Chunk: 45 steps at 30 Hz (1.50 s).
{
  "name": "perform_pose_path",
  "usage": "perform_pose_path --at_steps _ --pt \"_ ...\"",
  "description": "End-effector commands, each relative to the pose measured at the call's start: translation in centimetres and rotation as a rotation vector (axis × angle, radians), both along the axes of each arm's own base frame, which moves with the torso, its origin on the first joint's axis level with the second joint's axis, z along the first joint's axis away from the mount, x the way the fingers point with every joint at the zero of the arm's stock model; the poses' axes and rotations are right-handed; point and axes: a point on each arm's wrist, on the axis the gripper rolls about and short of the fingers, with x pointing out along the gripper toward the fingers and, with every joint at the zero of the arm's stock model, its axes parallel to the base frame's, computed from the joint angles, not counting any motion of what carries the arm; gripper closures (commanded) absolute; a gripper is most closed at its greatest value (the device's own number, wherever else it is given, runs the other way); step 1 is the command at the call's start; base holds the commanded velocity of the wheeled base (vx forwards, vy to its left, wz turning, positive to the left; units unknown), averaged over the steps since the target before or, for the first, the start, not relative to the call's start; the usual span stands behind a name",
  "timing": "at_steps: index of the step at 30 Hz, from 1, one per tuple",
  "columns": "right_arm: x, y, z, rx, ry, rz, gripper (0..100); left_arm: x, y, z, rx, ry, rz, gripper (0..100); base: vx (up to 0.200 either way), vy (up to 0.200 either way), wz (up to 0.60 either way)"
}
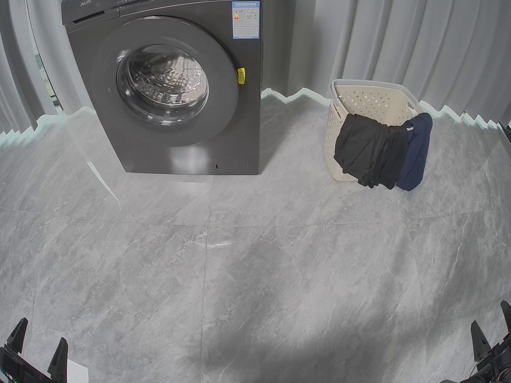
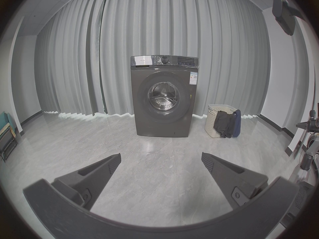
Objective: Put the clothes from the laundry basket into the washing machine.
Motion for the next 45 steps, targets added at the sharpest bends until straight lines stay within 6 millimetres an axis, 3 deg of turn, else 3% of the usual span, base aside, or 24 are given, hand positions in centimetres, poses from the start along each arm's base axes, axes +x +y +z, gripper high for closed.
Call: perform_pose_path --at_steps 1,8,16,23,38,45 --pt "0.03 0.0 -0.48 0.0 0.005 0.001 0 0.01 0.01 -0.48 -0.001 0.001 0.004 0 0.2 0.0 0.0" --pt "0.03 0.01 -0.48 0.0 0.005 -0.002 0 0.01 0.0 -0.48 -0.001 0.001 0.002 0 0.2 0.0 0.0" --pt "0.03 0.01 -0.48 0.0 0.005 0.003 0 0.01 0.0 -0.48 0.0 0.001 0.002 0 0.0 0.0 -0.45" --pt "0.03 0.01 -0.46 0.0 0.003 0.004 0 0.01 0.0 -0.48 0.002 0.001 0.002 0 0.0 0.0 0.0" --pt "0.03 0.01 -0.46 0.0 0.003 0.003 0 0.01 0.01 -0.49 -0.006 0.003 0.004 0 0.2 0.0 0.0" --pt "0.04 0.01 -0.46 0.003 0.005 -0.002 0 0.01 0.01 -0.49 -0.008 0.003 0.004 0 0.0 0.0 0.0"
